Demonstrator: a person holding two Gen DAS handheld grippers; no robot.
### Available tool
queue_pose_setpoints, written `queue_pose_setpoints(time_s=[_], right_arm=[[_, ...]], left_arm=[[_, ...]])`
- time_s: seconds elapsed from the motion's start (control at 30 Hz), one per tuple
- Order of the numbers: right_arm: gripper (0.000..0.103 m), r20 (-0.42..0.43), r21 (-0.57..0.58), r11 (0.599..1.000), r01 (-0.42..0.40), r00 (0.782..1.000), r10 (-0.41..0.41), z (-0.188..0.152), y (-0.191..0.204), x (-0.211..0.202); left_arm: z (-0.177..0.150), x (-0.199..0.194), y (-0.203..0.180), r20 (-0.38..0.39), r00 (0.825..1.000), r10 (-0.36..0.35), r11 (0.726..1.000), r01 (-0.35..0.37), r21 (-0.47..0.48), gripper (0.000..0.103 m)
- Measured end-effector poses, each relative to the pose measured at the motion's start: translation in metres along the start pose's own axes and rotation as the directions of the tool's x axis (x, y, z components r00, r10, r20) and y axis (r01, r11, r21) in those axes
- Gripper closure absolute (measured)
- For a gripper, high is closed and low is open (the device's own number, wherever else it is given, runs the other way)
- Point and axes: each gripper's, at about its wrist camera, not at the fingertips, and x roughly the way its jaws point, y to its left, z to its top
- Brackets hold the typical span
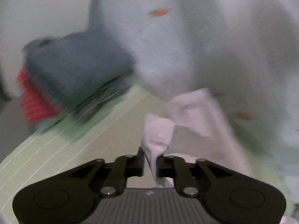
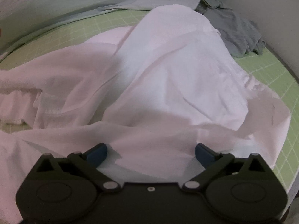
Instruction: Fold clothes
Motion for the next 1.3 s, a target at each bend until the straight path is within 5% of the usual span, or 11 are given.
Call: queue_pose_setpoints(time_s=[0.13, 0.27, 0.43, 0.7, 0.87, 0.97, 1.0, 1.3], right_arm=[[0.001, 0.009, 0.019, 1.0, -0.011, 1.0, 0.011, -0.005, -0.006, -0.003], [0.001, 0.011, 0.034, 0.999, -0.014, 1.0, 0.014, -0.005, -0.009, -0.002], [0.001, 0.004, 0.023, 1.0, 0.009, 1.0, -0.009, -0.004, -0.001, -0.001], [0.001, 0.002, 0.031, 1.0, 0.003, 1.0, -0.003, -0.004, -0.004, -0.002], [0.0, -0.005, 0.039, 0.999, 0.023, 1.0, -0.023, 0.0, 0.002, 0.002], [0.0, -0.009, 0.044, 0.999, 0.029, 1.0, -0.028, 0.003, 0.002, 0.003], [0.0, -0.01, 0.045, 0.999, 0.029, 1.0, -0.029, 0.003, 0.002, 0.004], [0.0, 0.008, 0.027, 1.0, 0.006, 1.0, -0.007, -0.005, -0.002, -0.001]], left_arm=[[-0.03, 0.011, 0.037, -0.123, 0.986, 0.113, 0.984, -0.128, -0.125, 0.081], [-0.051, 0.004, 0.039, -0.131, 0.983, 0.131, 0.989, -0.139, -0.054, 0.076], [-0.063, 0.018, 0.014, -0.156, 0.988, 0.002, 0.999, 0.007, 0.052, 0.072], [-0.072, 0.059, -0.029, -0.196, 0.975, -0.109, 0.967, 0.149, 0.205, 0.068], [-0.068, 0.085, -0.044, -0.228, 0.968, -0.103, 0.96, 0.157, 0.232, 0.062], [-0.067, 0.088, -0.043, -0.244, 0.962, -0.127, 0.961, 0.18, 0.211, 0.078], [-0.066, 0.086, -0.042, -0.247, 0.958, -0.143, 0.961, 0.194, 0.196, 0.099], [-0.062, 0.024, 0.002, -0.156, 0.968, -0.194, 0.976, 0.207, 0.069, 0.103]])
